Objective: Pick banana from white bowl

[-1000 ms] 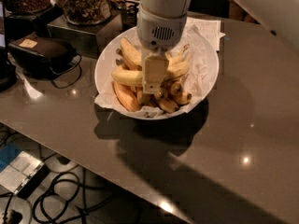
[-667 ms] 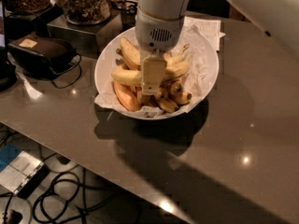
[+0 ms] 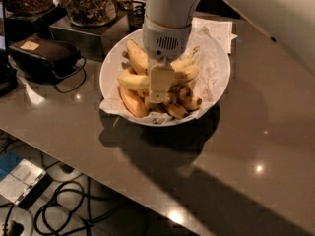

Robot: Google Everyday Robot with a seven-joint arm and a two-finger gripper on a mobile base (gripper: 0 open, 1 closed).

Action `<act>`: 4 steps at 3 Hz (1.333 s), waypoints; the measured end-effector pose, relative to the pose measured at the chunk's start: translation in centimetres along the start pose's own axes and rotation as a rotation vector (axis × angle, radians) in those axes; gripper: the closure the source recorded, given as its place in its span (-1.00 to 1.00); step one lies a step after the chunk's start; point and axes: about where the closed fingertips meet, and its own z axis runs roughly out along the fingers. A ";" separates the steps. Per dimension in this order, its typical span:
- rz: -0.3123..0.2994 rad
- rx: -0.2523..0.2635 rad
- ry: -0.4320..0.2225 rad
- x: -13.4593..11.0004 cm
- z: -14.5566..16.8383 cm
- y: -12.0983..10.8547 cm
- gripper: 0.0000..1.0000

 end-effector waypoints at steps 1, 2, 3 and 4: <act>0.002 -0.011 -0.001 0.1 0.3 0.0 0.00; -0.002 -0.011 -0.001 0.1 0.2 0.0 0.35; -0.002 -0.011 -0.001 0.1 0.2 0.0 0.82; -0.002 -0.011 -0.001 0.1 0.2 0.0 1.00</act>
Offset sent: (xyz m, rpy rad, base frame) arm -0.0125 -0.0132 -0.0215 -0.0366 0.0554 0.0288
